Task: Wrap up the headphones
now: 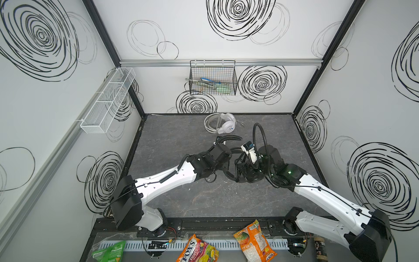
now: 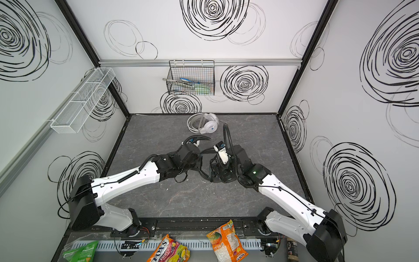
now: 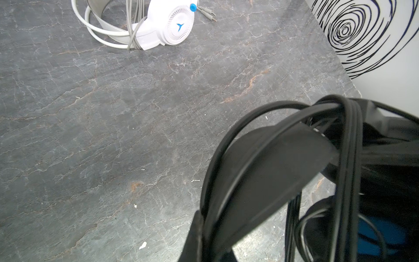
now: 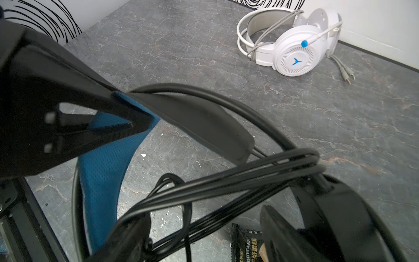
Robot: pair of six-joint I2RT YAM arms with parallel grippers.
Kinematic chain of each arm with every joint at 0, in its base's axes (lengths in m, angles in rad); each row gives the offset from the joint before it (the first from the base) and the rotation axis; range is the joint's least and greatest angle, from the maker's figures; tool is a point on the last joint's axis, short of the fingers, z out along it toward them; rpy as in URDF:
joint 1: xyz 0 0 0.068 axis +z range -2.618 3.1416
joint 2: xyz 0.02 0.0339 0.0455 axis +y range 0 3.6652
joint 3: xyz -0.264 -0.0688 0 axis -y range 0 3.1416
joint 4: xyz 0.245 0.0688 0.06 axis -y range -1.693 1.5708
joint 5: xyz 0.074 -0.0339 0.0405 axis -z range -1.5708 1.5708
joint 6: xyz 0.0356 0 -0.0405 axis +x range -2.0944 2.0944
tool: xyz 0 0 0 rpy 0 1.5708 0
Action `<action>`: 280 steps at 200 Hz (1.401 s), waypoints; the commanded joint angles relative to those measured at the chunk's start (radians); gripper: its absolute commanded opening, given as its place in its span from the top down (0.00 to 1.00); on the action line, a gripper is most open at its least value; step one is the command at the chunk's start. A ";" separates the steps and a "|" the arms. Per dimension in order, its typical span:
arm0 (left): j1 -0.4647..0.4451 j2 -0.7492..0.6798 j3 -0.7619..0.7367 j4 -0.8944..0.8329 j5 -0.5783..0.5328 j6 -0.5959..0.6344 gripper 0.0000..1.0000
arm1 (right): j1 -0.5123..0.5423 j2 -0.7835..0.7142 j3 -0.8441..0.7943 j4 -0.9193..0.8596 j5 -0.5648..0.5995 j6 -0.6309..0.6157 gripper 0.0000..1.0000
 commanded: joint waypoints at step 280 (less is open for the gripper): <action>0.041 -0.046 -0.046 0.010 -0.011 -0.039 1.00 | -0.013 -0.046 0.084 -0.192 0.057 -0.010 0.28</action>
